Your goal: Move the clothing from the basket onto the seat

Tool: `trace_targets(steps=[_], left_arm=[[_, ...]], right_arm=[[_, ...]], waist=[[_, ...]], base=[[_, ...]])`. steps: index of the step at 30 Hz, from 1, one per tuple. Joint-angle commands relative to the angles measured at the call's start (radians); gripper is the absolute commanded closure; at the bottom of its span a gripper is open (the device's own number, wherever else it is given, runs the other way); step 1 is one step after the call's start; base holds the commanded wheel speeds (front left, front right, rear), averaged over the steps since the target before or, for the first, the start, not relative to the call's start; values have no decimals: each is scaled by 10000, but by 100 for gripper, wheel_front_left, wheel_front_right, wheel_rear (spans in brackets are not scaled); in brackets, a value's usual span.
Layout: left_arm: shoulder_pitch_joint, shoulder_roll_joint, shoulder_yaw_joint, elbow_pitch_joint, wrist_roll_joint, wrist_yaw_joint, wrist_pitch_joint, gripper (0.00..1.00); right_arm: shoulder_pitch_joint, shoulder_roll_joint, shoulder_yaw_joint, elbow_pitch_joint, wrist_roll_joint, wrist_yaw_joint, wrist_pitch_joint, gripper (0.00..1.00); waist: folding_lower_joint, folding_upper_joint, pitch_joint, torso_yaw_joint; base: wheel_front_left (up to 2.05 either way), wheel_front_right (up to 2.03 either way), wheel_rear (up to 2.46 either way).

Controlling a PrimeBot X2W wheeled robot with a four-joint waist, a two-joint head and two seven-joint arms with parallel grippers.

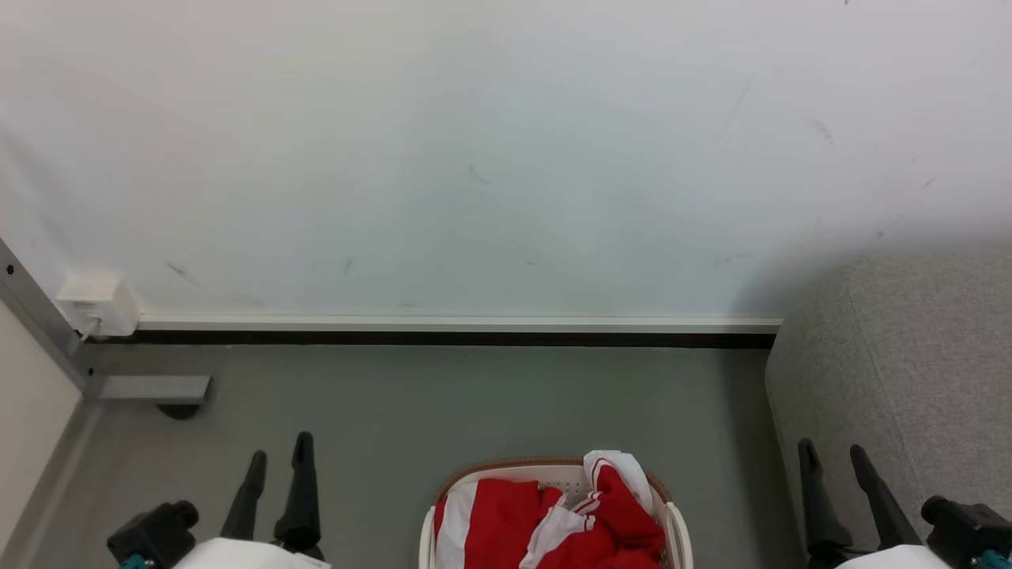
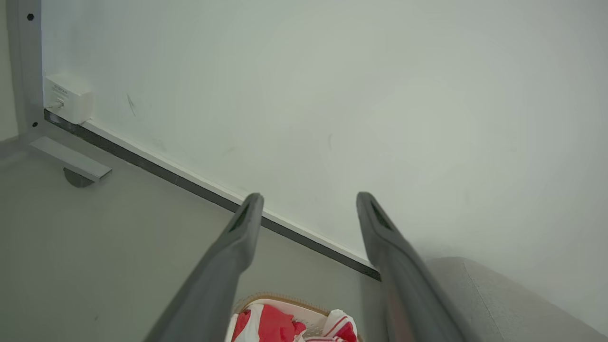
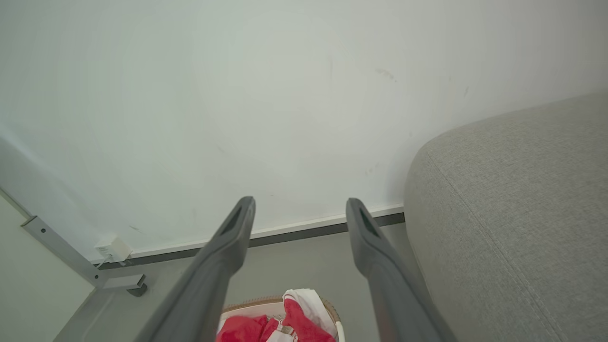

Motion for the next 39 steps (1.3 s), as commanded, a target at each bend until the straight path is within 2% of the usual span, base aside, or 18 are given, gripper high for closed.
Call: trace_targets(steps=[1, 21, 39], left_arm=[[8, 83, -15, -78, 565, -47, -97, 0], [-65, 97, 82, 50, 2686, -184, -553, 0], [-71, 109, 138, 226, 4175, -276, -960, 0]], right_arm=[[-168, -123, 59, -2, -413, -11, -109, 0], [-194, -124, 23, 373, -2329, -15, -579, 0], [-53, -118, 60, 560, -3451, -18, -945, 0]], waist=[[0, 0, -7, 3], [0, 0, 21, 98], [0, 0, 49, 83]], base=[[0, 0, 0], [0, 0, 0], [0, 0, 0]])
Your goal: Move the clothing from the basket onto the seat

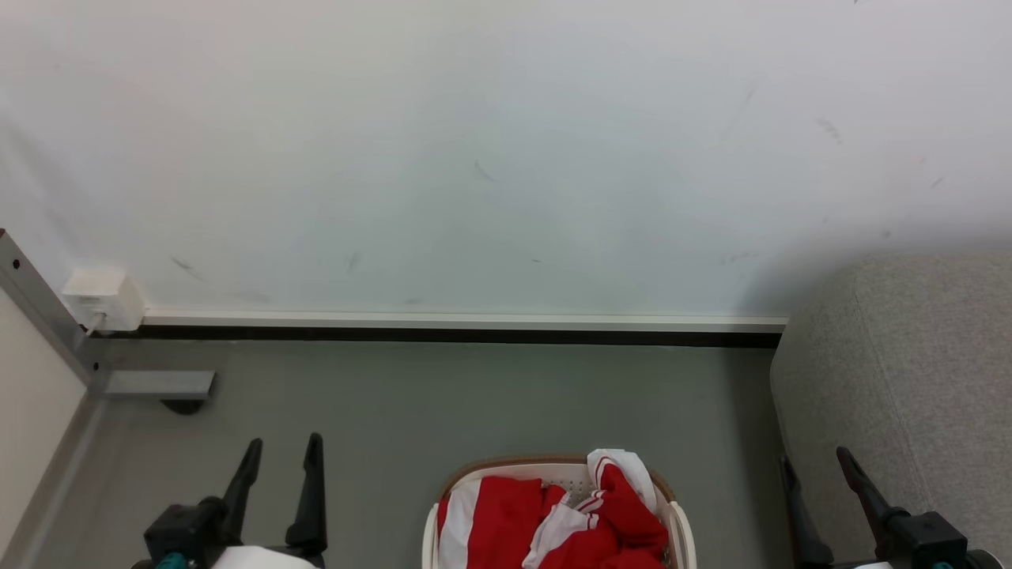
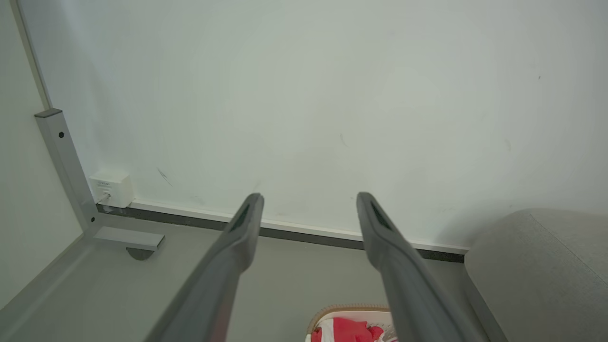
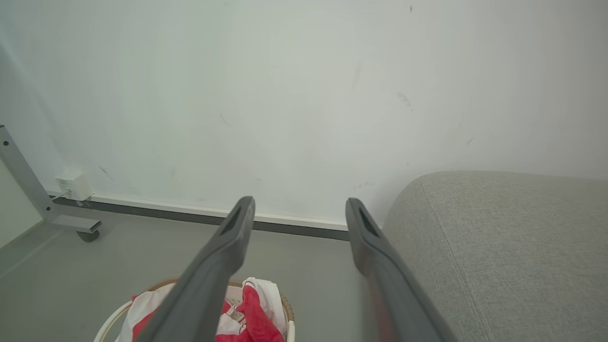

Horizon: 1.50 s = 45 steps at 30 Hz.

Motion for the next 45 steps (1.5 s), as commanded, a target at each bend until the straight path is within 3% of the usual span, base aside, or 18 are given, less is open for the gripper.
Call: trace_targets(steps=[1, 18, 37, 45], left_arm=[[0, 86, 30, -12, 279, -36, -135, 0], [223, 92, 163, 322, 1520, -96, -425, 0], [205, 89, 303, 437, 1270, -93, -414, 0], [-241, 84, -213, 498, 1113, -199, -414, 0]], right_arm=[[-25, -80, 7, 26, -237, -18, -86, 0], [81, -89, -204, 237, -956, -21, -407, 0], [37, -88, -237, 208, -679, -21, -374, 0], [-313, -86, -132, -73, -778, -21, -372, 0]], waist=[[0, 0, -9, -15], [0, 0, -165, -36], [0, 0, -62, -184], [0, 0, 639, -608]], base=[[0, 0, 0], [0, 0, 0], [0, 0, 0], [0, 0, 0]])
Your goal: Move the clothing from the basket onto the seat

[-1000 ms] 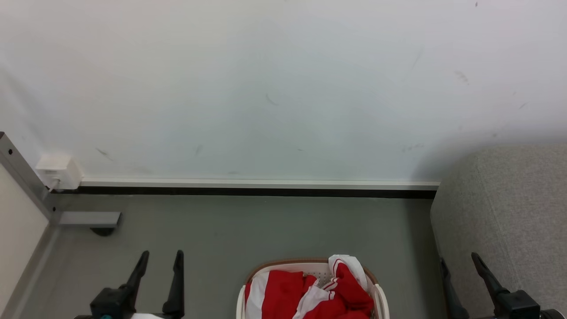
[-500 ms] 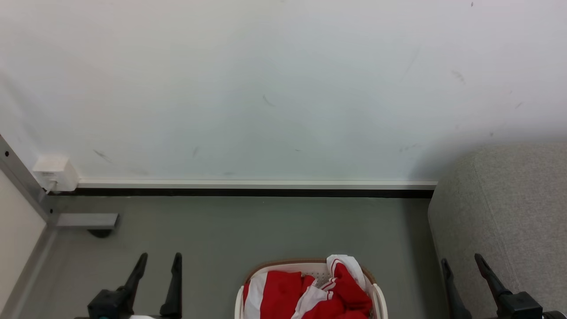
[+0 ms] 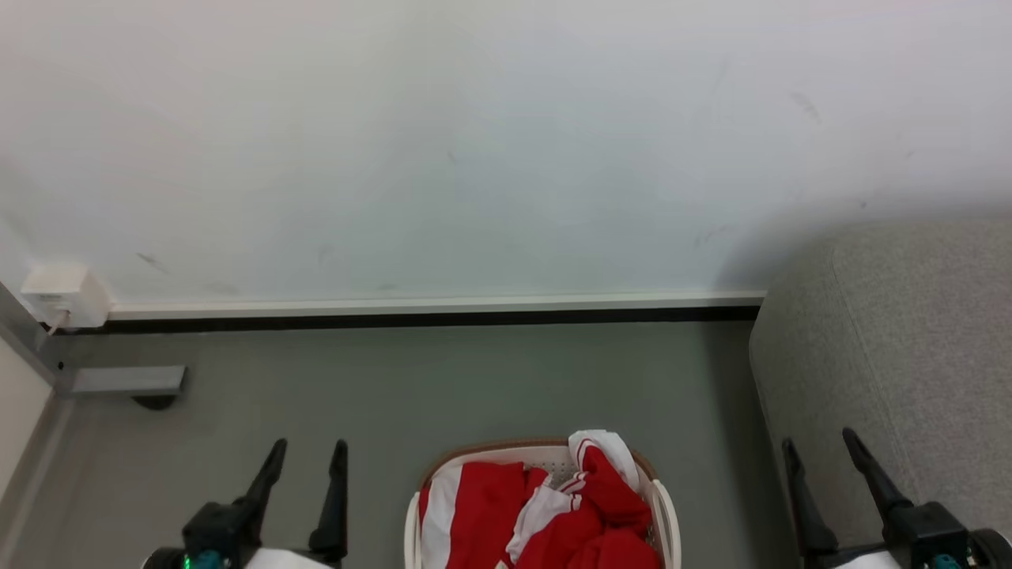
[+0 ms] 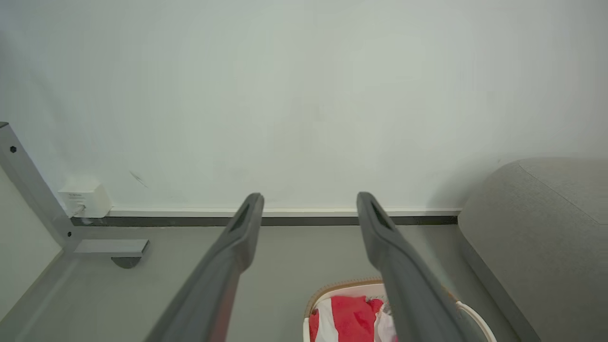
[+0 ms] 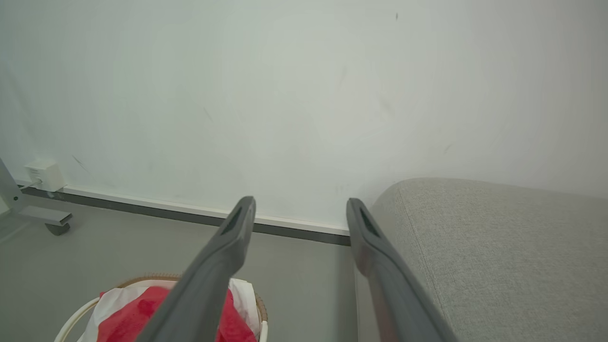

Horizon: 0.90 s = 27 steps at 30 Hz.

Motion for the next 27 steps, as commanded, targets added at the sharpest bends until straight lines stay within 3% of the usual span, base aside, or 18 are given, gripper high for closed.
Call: trace_targets(steps=[1, 8, 16, 22, 27], left_arm=[[-409, 61, -192, -21, -90, -55, -7, 0], [-1926, 61, -1431, 617, 181, -183, -7, 0], [-3815, 222, -3014, 2436, 539, -232, 23, 0], [-5208, 320, -4727, 3948, 179, -240, 234, 0], [-6090, 376, -5572, 4940, -246, -220, 279, 0]], right_arm=[[-318, -60, -11, -197, 22, -21, 1, 0], [-1158, -54, -283, -1010, -26, -21, 1, 0], [-2167, -49, -400, -1721, -24, -21, 1, 0], [-2790, -44, -470, -2209, 172, -21, 1, 0], [-3161, -46, -444, -2488, 285, -21, 3, 0]], waist=[[0, 0, 578, -250], [0, 0, 2300, -814], [0, 0, 4115, -1333], [0, 0, 5241, -1460], [0, 0, 6019, -1500]], base=[[0, 0, 0], [0, 0, 0], [0, 0, 0], [0, 0, 0], [0, 0, 0]])
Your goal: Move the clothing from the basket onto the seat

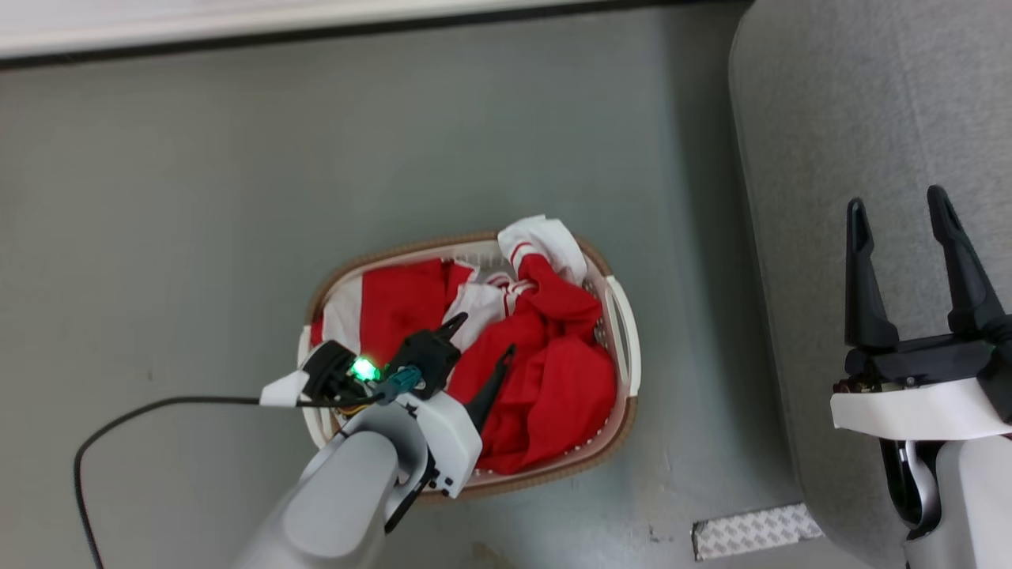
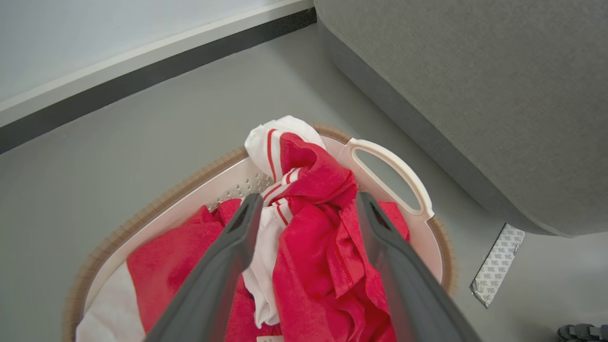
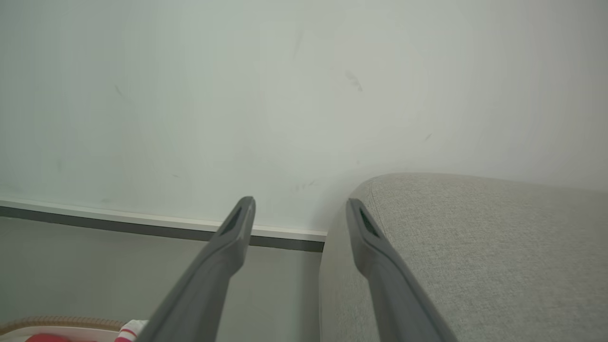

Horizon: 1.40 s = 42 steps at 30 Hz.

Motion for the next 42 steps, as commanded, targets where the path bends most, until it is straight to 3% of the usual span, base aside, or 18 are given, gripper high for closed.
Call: trace_targets(steps=[1, 16, 33, 42], left_arm=[[-209, 60, -119, 156, -206, 22, -69, 0], [-1419, 288, -2205, 1562, -1591, 21, 339, 0], [-2739, 488, -3005, 2524, -2159, 21, 164, 0], [-3036, 303, -3239, 3057, -2218, 21, -10, 0]], right_arm=[[-135, -28, -37, -87, 81, -21, 7, 0], [-754, -25, 6, -171, 289, -21, 7, 0], [-1220, -26, 191, -320, 580, -21, 7, 0], [-1325, -25, 254, -407, 543, -21, 6, 0]], waist=[[-4, 0, 605, -101], [-4, 0, 1620, -112], [-4, 0, 2766, -321], [-4, 0, 3101, -412]], base=[[0, 0, 0], [0, 0, 0], [0, 0, 0], [0, 0, 0]])
